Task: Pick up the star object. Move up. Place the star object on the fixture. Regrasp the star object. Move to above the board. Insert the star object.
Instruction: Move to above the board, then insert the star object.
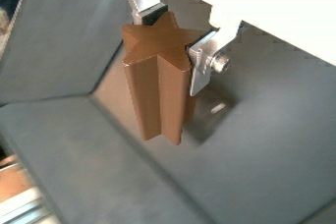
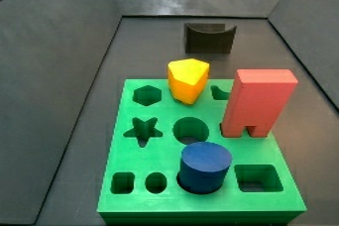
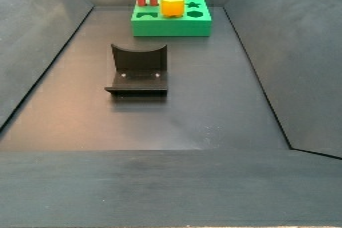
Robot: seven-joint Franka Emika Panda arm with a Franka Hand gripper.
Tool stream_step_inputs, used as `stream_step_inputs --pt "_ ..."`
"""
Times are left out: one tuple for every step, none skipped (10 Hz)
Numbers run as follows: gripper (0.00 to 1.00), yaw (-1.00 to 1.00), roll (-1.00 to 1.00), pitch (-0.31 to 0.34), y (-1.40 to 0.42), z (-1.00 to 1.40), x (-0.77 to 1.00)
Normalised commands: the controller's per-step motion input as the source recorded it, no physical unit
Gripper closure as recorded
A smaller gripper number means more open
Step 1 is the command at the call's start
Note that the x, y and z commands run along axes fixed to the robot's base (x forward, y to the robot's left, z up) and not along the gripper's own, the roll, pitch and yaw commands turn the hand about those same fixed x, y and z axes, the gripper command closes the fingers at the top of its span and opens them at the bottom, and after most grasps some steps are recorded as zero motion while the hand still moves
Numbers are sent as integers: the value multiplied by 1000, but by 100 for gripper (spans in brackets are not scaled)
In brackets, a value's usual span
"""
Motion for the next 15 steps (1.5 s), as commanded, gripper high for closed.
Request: stream_step_inputs --pt "100 -54 -1000 -87 -1000 281 -585" --pt "100 -61 -1000 -88 -1000 285 -591" --pt "100 -70 -1000 -85 -1000 286 -607" --pt "100 -75 -1000 -82 -1000 283 -611" --pt "100 -81 -1000 -81 -1000 292 -651" --pt "100 -86 -1000 -83 -980 284 -648" --pt "100 -87 -1000 -88 -543 164 -412" --pt "100 -88 -1000 -80 -287 81 -248" --pt "100 -69 -867 -58 -123 40 -135" --pt "100 -60 -707 -52 -86 35 -105" --pt "100 -29 -427 -39 -39 10 -69" --pt "100 -23 -280 -29 -16 7 -46" --pt "100 0 0 0 0 0 -17" --pt "100 0 0 -6 -34 0 0" --pt "100 -46 -39 -34 -129 -94 0"
